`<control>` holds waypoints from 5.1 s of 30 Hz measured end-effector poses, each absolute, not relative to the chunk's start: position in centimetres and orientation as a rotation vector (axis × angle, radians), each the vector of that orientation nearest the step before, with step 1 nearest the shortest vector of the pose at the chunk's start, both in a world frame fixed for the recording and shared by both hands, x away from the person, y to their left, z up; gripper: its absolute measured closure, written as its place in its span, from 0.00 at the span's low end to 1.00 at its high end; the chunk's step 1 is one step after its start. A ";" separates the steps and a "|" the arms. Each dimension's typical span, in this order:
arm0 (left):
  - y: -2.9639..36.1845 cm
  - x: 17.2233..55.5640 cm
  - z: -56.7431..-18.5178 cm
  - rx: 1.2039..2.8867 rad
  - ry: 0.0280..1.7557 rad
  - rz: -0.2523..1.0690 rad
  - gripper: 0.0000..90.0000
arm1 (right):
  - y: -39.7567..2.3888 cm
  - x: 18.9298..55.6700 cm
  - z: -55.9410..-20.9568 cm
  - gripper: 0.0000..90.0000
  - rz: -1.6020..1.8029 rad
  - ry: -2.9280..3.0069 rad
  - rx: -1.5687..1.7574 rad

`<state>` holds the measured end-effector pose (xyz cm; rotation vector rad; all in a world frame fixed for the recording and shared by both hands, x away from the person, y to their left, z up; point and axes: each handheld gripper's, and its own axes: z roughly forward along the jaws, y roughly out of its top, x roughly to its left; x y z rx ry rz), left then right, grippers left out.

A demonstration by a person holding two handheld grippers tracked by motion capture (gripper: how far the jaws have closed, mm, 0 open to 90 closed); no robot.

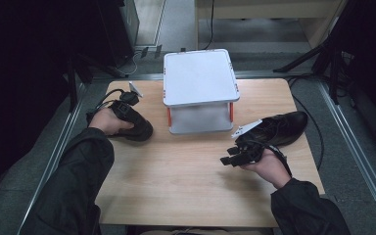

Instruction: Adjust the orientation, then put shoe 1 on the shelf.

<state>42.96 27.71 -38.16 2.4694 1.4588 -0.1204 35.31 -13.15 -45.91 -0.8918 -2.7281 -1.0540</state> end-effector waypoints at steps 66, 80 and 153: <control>34.5 35.4 -37.9 2.166 1.878 -0.043 0.61 | -11.0 36.0 -46.0 0.53 -1.009 -2.758 -0.812; 33.6 36.6 -40.6 1.922 2.246 -0.088 0.63 | -11.3 35.9 -46.1 0.53 -0.992 -2.768 -0.833; 33.8 39.3 -40.0 1.821 2.242 -0.064 0.95 | -11.8 35.9 -46.2 0.53 -0.986 -2.774 -0.850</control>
